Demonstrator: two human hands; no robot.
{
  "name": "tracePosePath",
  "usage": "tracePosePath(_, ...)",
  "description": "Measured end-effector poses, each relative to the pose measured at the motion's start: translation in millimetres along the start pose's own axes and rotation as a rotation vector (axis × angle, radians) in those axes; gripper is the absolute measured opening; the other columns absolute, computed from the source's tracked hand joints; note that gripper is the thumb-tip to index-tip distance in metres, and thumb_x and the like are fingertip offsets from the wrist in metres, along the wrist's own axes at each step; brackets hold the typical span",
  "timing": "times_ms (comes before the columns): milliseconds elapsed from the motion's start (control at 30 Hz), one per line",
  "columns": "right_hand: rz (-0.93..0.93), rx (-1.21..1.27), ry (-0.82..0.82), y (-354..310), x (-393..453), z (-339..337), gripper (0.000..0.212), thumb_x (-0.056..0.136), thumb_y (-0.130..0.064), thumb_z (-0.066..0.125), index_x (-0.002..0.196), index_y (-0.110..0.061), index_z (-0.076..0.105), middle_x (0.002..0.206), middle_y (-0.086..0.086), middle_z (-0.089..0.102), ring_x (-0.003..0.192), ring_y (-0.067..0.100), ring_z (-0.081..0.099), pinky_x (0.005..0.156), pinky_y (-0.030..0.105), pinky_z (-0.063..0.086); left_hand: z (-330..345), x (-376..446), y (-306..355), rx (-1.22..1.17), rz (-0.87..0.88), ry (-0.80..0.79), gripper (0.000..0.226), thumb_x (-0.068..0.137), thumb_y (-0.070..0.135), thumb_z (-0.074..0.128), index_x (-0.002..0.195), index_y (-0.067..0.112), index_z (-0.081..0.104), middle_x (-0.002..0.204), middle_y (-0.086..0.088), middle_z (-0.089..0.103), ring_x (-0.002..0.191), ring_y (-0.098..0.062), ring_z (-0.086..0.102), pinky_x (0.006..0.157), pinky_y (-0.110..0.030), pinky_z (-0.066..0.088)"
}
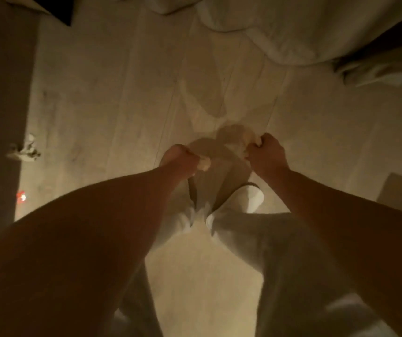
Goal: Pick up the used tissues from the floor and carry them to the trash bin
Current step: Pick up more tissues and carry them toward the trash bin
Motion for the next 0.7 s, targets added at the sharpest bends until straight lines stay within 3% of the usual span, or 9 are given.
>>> tracePosePath(167, 0.008, 0.064, -0.090, -34, -111, -49, 0.020, 0.088, -0.024, 0.059, 0.107, -0.018, 0.053, 0.098, 0.006, 0.069, 0.085, 0.027, 0.071, 0.079, 0.044, 0.060, -42, -135, 2, -0.124, -0.057, 0.003, 0.037, 0.065, 0.039, 0.077, 0.093, 0.021, 0.061, 0.071, 0.004, 0.072, 0.059, -0.011, 0.068, 0.053, -0.022, 0.050)
tracePosePath(300, -0.037, -0.027, -0.192, -56, -169, -71, 0.020, 0.089, -0.034, 0.060, 0.105, -0.021, 0.061, 0.096, 0.004, 0.073, 0.084, 0.023, 0.071, 0.065, 0.034, 0.055, -65, -205, -4, -0.301, -0.084, -0.032, 0.021, 0.079, 0.030, 0.072, 0.087, 0.017, 0.057, 0.076, -0.002, 0.069, 0.057, -0.014, 0.060, 0.045, -0.020, 0.041)
tracePosePath(433, -0.110, -0.052, -0.247, -75, -203, -73, 0.009, 0.087, -0.022, 0.059, 0.082, -0.022, 0.068, 0.092, 0.010, 0.075, 0.069, 0.023, 0.061, 0.054, 0.025, 0.041, -77, -236, -28, -0.541, -0.204, -0.072, 0.023, 0.096, 0.013, 0.054, 0.116, 0.011, 0.065, 0.089, -0.015, 0.073, 0.067, -0.027, 0.066, 0.045, -0.024, 0.049)
tracePosePath(567, -0.127, -0.085, -0.221, -90, -223, -59, 0.019, 0.091, -0.015, 0.047, 0.077, -0.014, 0.061, 0.086, 0.012, 0.063, 0.082, 0.030, 0.060, 0.072, 0.035, 0.048, -80, -252, -65, -0.611, -0.174, -0.057, 0.021, 0.098, 0.003, 0.047, 0.105, 0.014, 0.062, 0.076, -0.005, 0.061, 0.062, -0.022, 0.062, 0.057, -0.028, 0.060)
tracePosePath(633, -0.130, -0.100, -0.238, -93, -238, -46, 0.021, 0.092, -0.017, 0.049, 0.074, -0.010, 0.057, 0.080, 0.010, 0.059, 0.079, 0.026, 0.057, 0.072, 0.034, 0.045, -82, -256, -89, -0.559, -0.155, -0.030, 0.019, 0.094, -0.001, 0.050, 0.098, 0.013, 0.062, 0.078, -0.005, 0.062, 0.065, -0.021, 0.063, 0.063, -0.029, 0.061)
tracePosePath(700, -0.177, -0.150, -0.290, -96, -254, -31, 0.021, 0.089, -0.023, 0.057, 0.079, -0.006, 0.065, 0.078, 0.007, 0.064, 0.075, 0.025, 0.059, 0.071, 0.033, 0.047, -86, -255, -114, -0.573, -0.157, -0.013, 0.016, 0.091, -0.002, 0.054, 0.096, 0.012, 0.062, 0.085, -0.009, 0.066, 0.065, -0.020, 0.063, 0.061, -0.026, 0.057)
Point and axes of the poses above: each hand's wrist, its own x-axis towards the middle knuckle, its own z-axis out of the palm, y = z × x, the point moved 1 cm from there along x, towards the middle knuckle
